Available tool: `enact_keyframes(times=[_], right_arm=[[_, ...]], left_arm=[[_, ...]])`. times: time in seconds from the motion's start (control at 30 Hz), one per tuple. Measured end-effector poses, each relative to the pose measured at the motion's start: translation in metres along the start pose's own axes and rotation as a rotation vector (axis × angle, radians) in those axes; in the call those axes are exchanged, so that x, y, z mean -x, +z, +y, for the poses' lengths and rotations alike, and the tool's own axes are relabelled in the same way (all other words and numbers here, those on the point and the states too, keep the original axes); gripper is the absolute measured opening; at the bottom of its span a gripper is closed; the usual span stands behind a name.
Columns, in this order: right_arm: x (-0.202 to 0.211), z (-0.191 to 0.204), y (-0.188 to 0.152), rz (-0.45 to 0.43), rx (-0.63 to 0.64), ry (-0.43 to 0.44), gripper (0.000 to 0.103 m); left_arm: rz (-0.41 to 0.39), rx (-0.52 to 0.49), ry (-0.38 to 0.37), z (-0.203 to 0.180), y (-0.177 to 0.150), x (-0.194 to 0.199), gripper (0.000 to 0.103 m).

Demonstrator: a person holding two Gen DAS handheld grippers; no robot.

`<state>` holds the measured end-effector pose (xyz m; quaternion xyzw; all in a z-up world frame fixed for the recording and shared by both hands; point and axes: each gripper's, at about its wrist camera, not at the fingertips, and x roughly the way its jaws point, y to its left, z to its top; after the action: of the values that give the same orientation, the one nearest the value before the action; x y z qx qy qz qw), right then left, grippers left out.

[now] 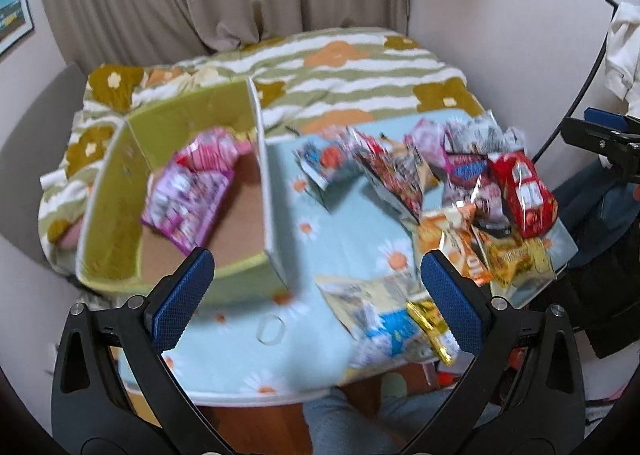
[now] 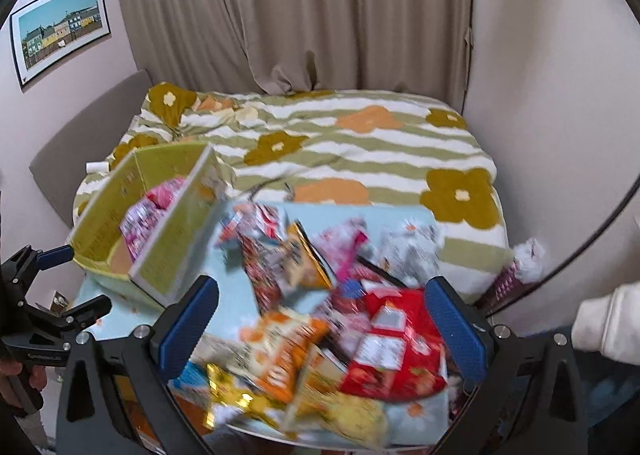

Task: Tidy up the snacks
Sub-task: 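Move both tools back to the snack pile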

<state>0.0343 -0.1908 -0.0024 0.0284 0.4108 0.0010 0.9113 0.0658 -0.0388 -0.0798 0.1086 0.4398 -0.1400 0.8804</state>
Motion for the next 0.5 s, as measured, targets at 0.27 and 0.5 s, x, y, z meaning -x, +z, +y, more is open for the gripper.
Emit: enact_keyframes(times=[0.27, 0.5], right_arm=[[-0.026, -0.044, -0.039, 0.068, -0.078, -0.002, 0.103], [-0.055, -0.065, -0.061, 0.118, -0.131, -0.013, 0.103]], left_arm=[[0.141, 0.072, -0.007, -0.021, -0.033, -0.048, 0.103], [0.222, 0.143, -0.066, -0.025, -0.053, -0.085, 0.103]])
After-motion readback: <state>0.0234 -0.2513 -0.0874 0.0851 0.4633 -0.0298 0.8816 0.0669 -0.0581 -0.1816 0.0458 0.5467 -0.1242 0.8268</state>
